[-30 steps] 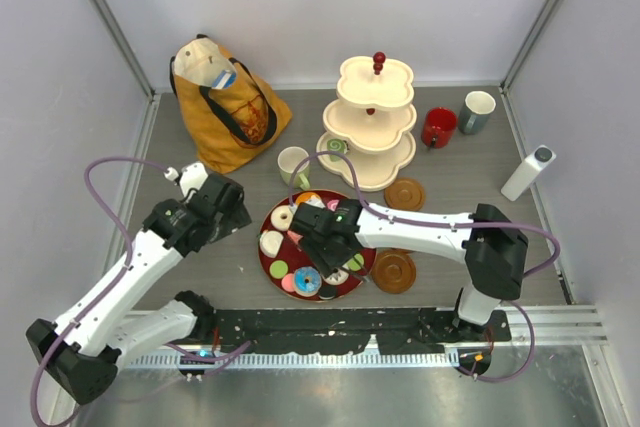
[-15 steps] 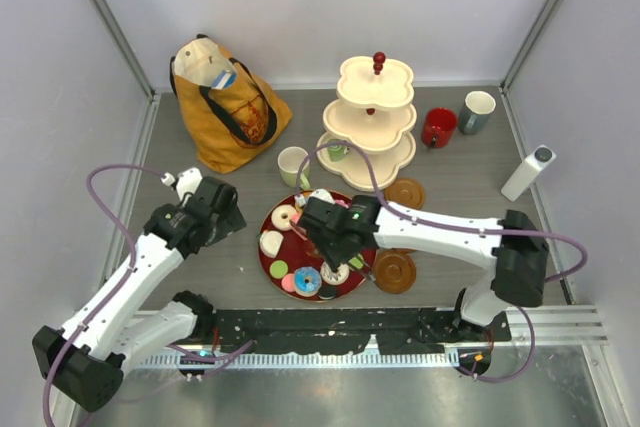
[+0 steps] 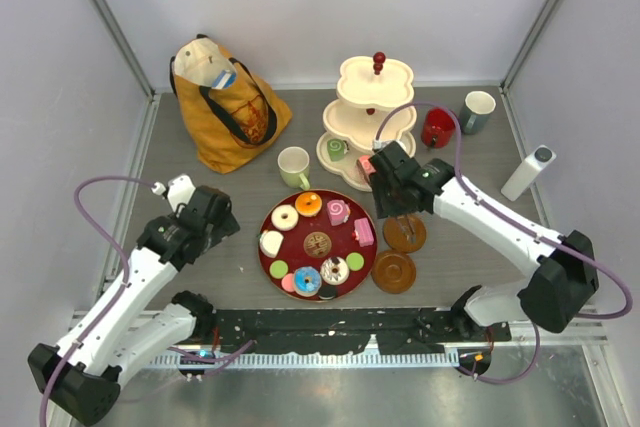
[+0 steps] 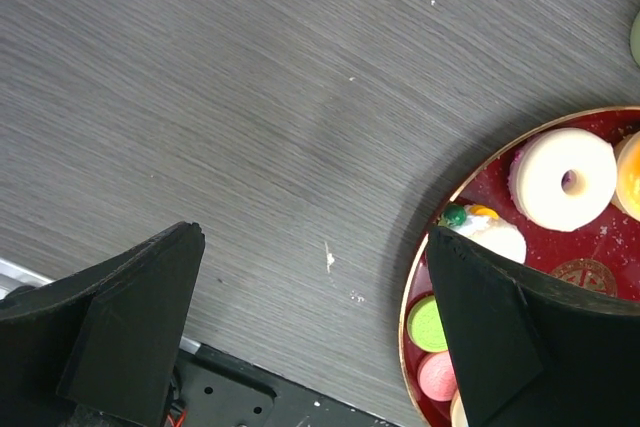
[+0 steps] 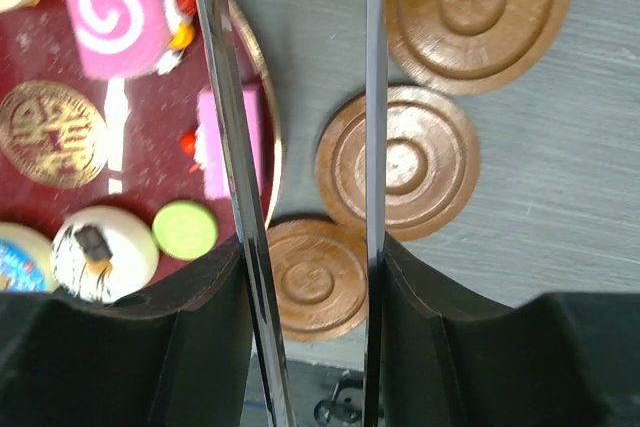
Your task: Serve the afternoon tea
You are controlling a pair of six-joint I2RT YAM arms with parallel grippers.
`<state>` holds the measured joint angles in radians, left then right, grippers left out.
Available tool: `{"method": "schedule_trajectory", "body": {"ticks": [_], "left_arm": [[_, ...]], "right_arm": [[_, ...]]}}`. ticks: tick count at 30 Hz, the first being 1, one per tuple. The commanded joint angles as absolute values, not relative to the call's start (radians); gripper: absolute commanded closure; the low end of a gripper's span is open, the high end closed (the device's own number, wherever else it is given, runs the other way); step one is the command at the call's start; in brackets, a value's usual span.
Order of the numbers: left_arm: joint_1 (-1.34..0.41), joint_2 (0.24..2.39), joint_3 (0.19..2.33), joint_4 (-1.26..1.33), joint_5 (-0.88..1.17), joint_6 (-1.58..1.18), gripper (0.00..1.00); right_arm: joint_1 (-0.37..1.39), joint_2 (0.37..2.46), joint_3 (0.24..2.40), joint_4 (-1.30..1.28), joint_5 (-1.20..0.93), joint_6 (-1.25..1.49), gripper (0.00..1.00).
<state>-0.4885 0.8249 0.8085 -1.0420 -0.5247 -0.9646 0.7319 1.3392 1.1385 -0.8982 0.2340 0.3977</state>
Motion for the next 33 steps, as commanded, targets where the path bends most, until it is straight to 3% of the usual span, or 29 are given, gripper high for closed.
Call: {"method": "schedule_trajectory", "body": {"ticks": [1,15,25,33], "left_arm": [[-0.485,0.804,0.779,-0.997,-0.577,-0.996,0.00],[-0.485,0.767,0.790,-1.017,-0.561,-1.019,0.00],[-0.483,0.819,0.977,-1.175,-0.499,-0.890,0.00],[-0.485,0.830,0.988,-1.164,-0.463,-0.776,0.00]], "right_arm": [[0.660,1.400,1.155,-0.778,0.215,0.319,0.57],[0.592,1.641,1.253,-0.666,0.229,0.282,0.56],[0.581,1.643,1.255,-0.673,0.219,0.278,0.34],[0.581,1.612,1.249,-0.699,0.199,0.301,0.31]]}}
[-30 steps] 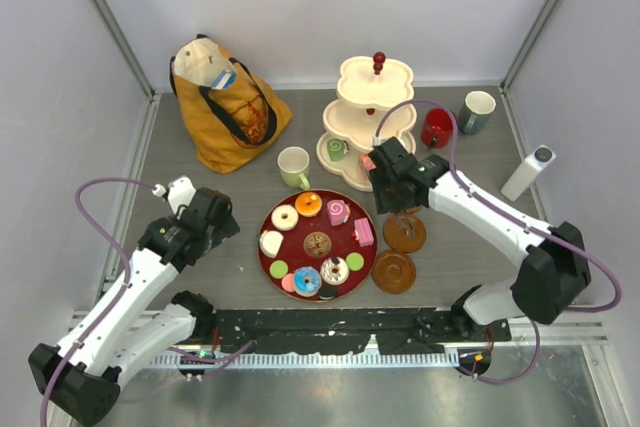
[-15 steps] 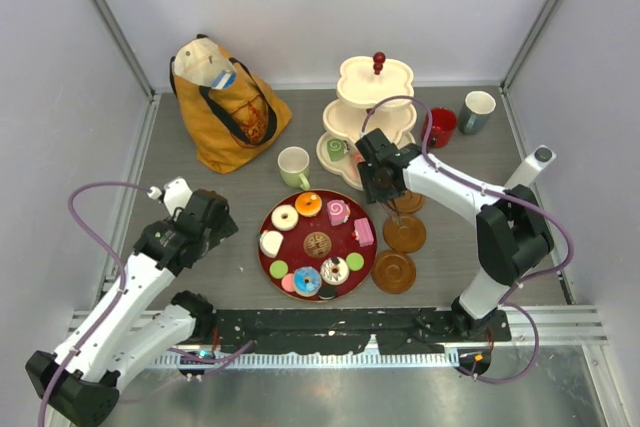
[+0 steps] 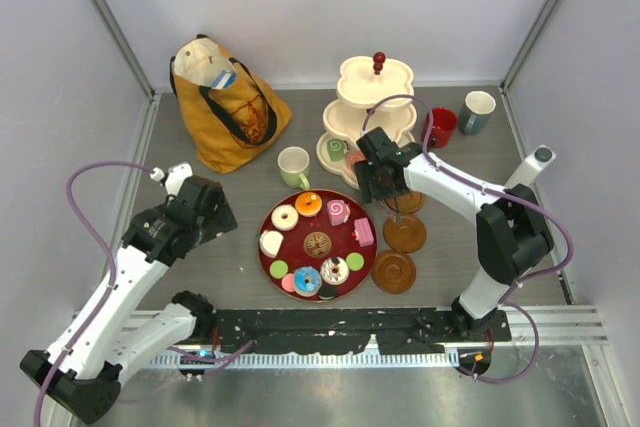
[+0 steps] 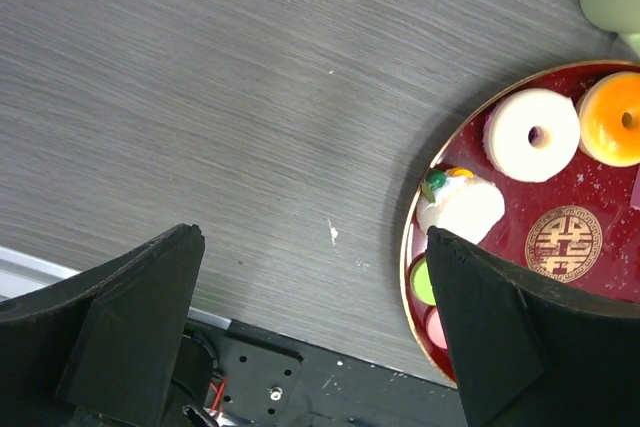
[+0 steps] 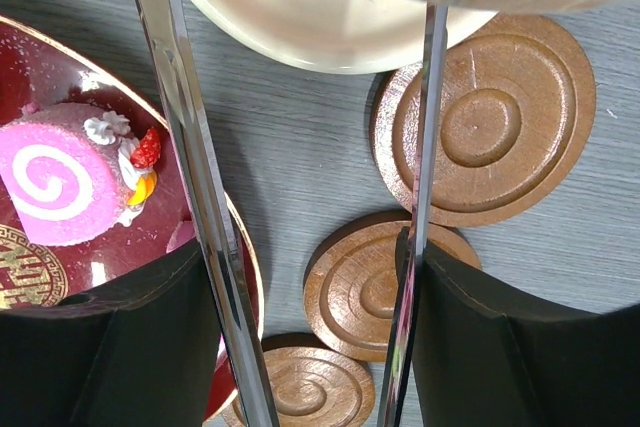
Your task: Serve the afternoon tea
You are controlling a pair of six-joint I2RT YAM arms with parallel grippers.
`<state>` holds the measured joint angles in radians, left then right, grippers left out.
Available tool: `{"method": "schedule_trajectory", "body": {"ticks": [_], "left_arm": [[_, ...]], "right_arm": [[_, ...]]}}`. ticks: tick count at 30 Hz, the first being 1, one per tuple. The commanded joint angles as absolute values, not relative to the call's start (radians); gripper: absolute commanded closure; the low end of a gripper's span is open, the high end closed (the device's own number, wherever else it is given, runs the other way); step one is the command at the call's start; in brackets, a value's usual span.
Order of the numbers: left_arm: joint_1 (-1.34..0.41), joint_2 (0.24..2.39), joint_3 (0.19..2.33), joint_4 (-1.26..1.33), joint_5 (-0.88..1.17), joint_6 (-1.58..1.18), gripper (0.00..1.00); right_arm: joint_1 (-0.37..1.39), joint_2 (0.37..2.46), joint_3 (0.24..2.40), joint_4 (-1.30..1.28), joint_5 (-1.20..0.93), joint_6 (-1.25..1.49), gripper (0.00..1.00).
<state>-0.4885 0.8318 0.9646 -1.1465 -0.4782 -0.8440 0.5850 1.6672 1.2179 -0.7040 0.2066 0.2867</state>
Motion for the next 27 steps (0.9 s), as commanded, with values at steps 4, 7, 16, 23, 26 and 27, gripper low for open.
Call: {"method": "schedule_trajectory", "body": {"ticks": [4,7,16,23,26,27], "left_arm": [[-0.485,0.810,0.965,-1.155,-0.460,-0.781,0.00],[-0.485,0.778,0.951,-1.149,-0.449,-0.782,0.00],[-0.483,0.681,0.922,-1.132,-0.442,-0.790,0.00],[-0.483,0.655,0.916,-1.129,-0.443,-0.793,0.00],[-0.483,0.664,0.913,-1.131,-0.436,-0.792,0.00],[-0.485,0.667,0.914,-1.131,-0.434,-0.792,0.01]], "right_arm": [[0.581,1.513,1.195,-0.701,0.175,0.316,0.34],[0.591,1.433,1.126,-0.703,0.137,0.322,0.34],[0.800,1.209,0.982,-0.791,0.141,0.392,0.34],[0.974,1.261,0.965,-0.787,0.221,0.587,0.34],[0.989,1.305,0.977,-0.779,0.247,0.621,0.34],[0.994,1.331,0.986,-0.781,0.261,0.627,0.34]]}}
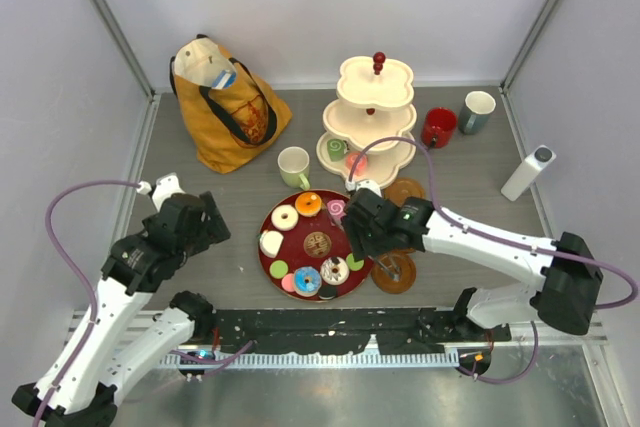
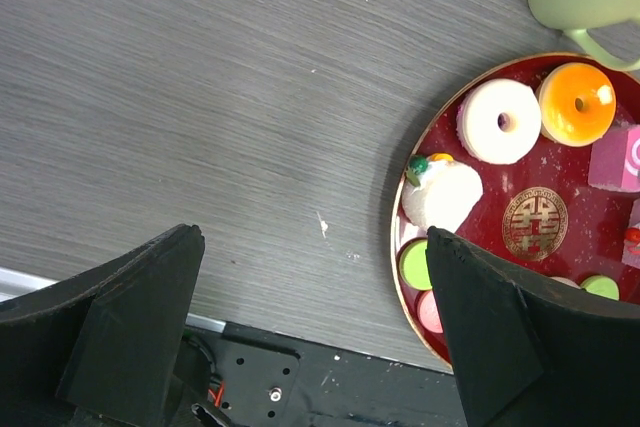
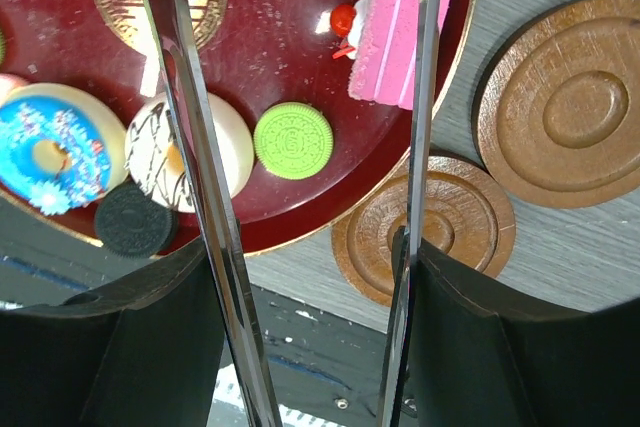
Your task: Serve the afternoon tea
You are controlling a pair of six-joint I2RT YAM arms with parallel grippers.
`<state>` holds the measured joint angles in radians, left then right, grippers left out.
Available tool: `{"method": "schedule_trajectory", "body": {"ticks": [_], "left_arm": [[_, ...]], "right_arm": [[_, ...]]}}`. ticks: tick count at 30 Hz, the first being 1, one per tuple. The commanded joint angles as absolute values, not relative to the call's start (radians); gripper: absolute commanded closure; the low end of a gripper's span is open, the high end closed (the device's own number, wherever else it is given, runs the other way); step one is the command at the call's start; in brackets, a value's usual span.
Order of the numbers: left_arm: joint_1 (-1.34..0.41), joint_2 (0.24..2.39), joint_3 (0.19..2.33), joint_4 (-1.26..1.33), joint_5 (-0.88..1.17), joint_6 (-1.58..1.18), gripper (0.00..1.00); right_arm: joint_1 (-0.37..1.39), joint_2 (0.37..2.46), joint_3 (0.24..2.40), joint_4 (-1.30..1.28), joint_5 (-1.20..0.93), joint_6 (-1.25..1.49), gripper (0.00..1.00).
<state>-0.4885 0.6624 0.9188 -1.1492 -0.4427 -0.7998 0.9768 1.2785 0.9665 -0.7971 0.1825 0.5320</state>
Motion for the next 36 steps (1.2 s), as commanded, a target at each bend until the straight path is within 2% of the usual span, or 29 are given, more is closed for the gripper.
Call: {"method": "schedule_trajectory", "body": {"ticks": [1,25,29,36], "left_arm": [[-0.485,0.672,0.914,-1.131,-0.436,-0.792,0.00],[-0.485,0.703,0.913,-1.135,-0.423,-0.790,0.00],[-0.483,0.701,0.913,-1.134,-0.425,-0.790,0.00],[-0.485,0.699,0.913,-1.135,-0.425,-0.790,0.00]], "right_arm": [[0.997,1.342,0.991,-0.787,0.267,0.629,0.34],[1.011,1.531,1.057,-0.773,0.298,0.629,0.35],[1.011,1.543,1.066,-0.773,0.304,0.627,0.37],[1.011,1.510,1.071,-0.787,0.322,0.630,0.51]]}}
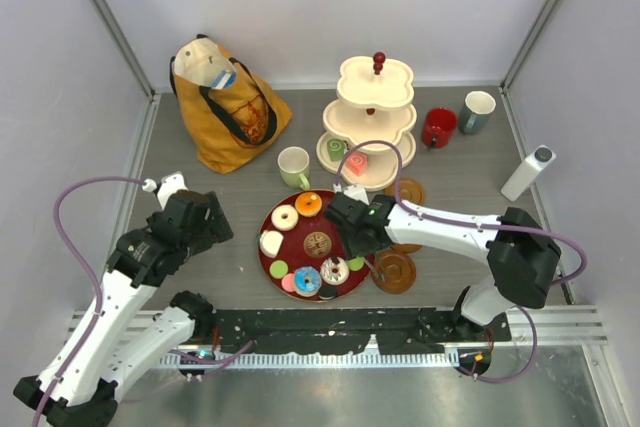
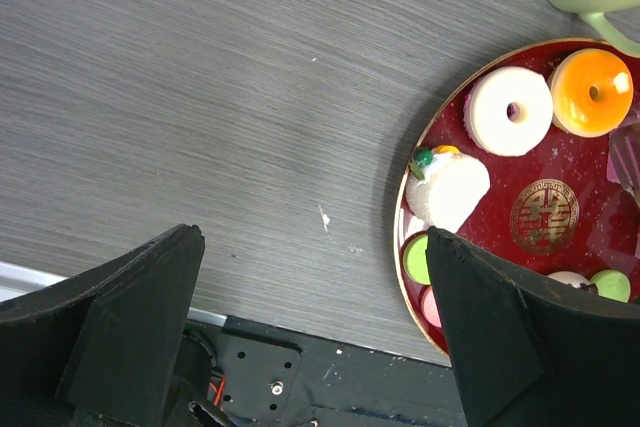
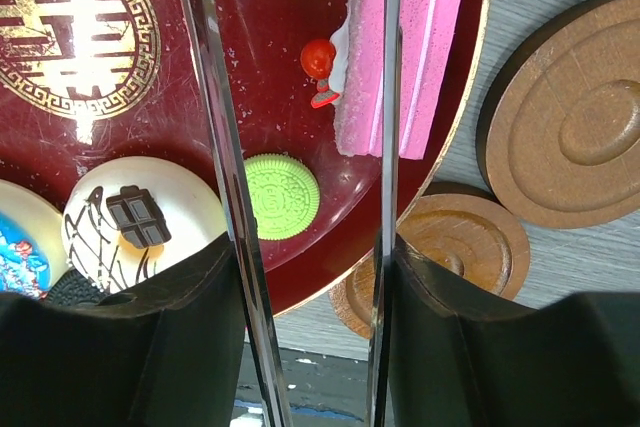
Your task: Serve the afternoon tea
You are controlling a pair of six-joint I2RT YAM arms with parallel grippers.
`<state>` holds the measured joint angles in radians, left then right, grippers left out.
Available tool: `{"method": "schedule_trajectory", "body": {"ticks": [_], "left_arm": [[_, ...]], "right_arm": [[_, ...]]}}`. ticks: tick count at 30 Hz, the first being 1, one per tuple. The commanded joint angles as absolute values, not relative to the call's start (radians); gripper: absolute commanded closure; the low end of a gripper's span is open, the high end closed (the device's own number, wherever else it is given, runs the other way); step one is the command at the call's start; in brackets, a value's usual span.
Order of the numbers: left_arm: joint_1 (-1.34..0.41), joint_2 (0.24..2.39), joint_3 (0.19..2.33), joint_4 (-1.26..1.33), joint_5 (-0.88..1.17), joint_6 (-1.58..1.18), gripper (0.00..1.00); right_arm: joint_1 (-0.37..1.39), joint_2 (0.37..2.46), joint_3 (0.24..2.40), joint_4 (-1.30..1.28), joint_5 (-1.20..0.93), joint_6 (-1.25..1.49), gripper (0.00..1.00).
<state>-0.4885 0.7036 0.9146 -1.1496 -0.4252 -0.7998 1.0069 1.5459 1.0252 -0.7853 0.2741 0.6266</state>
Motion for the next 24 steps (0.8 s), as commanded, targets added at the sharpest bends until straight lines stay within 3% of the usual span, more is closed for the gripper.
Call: {"method": "schedule_trajectory", "body": {"ticks": [1,11,24], "left_arm": [[-0.485,0.699,0.913,-1.134,-0.425,-0.790,0.00],[-0.486,0.698,0.913,-1.134,-0.425,-0.790,0.00],[-0.483,0.704,0.911,-1.135,-0.423,-0.792,0.00]], "right_arm": [[1.011,1.500,1.071,-0.791,0.324,0.630,0.52],[0.965,1.270,1.052,-0.824,0.362,0.595,0.54],[0.578,1.196,0.922,-0.749,0.318,0.491,0.54]]}}
